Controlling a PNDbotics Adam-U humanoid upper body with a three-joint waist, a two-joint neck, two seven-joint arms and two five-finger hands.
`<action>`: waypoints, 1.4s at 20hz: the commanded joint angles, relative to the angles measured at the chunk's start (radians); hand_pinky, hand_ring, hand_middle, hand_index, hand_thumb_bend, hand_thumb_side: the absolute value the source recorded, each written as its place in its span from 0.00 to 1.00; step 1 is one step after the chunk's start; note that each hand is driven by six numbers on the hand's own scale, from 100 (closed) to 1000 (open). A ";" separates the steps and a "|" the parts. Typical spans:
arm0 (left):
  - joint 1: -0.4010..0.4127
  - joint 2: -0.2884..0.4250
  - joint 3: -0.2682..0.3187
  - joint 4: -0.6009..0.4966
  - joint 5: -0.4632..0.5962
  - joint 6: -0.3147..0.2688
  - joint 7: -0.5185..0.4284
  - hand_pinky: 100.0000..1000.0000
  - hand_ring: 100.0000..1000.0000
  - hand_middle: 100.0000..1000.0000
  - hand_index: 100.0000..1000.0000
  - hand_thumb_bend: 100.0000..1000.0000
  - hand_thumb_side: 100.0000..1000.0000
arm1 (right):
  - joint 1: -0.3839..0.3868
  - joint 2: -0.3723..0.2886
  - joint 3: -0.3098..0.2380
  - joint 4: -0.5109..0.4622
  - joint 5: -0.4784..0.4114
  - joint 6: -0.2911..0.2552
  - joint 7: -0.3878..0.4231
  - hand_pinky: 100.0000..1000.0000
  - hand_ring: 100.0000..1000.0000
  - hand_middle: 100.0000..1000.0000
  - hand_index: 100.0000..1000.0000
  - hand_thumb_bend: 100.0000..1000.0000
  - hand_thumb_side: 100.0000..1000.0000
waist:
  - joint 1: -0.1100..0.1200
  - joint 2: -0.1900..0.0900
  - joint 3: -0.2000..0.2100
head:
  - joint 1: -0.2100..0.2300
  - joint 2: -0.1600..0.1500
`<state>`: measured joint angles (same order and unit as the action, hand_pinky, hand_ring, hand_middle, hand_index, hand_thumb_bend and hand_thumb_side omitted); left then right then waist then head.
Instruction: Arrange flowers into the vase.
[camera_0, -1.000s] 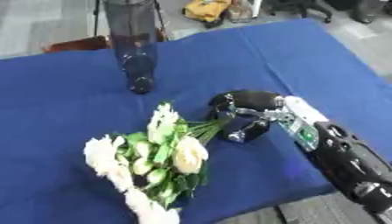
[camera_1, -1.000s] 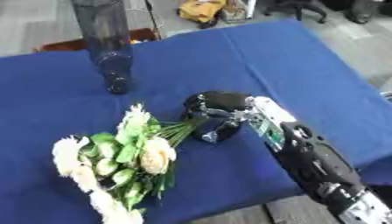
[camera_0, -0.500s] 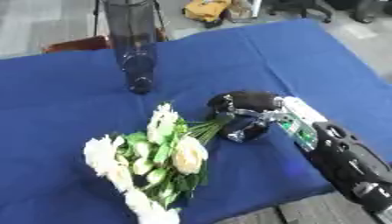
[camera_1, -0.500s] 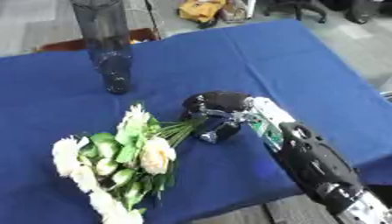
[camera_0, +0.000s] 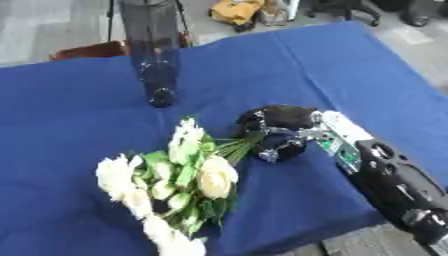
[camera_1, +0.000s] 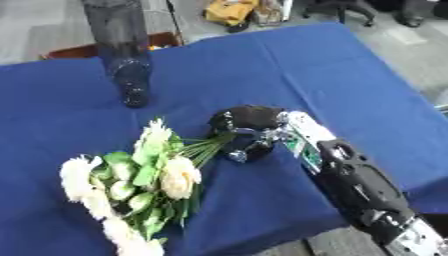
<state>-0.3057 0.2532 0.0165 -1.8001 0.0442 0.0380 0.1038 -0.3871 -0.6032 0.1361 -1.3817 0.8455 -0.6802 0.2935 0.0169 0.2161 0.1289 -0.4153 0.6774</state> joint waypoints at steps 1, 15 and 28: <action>-0.004 0.005 0.003 -0.011 0.003 -0.001 -0.004 0.32 0.52 0.57 0.75 0.61 0.59 | -0.011 -0.015 0.003 -0.019 0.021 0.000 -0.003 0.75 0.86 0.60 0.78 0.19 0.05 | 0.013 -0.005 0.001 | -0.002 0.008; -0.005 0.004 0.002 -0.011 0.004 0.000 -0.005 0.32 0.52 0.57 0.75 0.61 0.60 | -0.012 -0.005 0.021 -0.049 0.086 -0.015 -0.071 0.57 0.71 0.38 0.58 0.11 0.07 | 0.010 -0.005 0.000 | -0.003 0.011; -0.006 0.003 0.002 -0.012 0.006 0.000 -0.004 0.32 0.52 0.57 0.75 0.61 0.60 | -0.007 0.002 0.021 -0.023 0.054 0.023 -0.156 0.40 0.60 0.26 0.45 0.00 0.10 | 0.011 -0.002 -0.001 | -0.005 0.011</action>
<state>-0.3048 0.2452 0.0164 -1.8001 0.0449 0.0397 0.1019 -0.3860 -0.5882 0.1611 -1.3990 0.9128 -0.6621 0.1489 0.0169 0.2161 0.1289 -0.4170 0.6853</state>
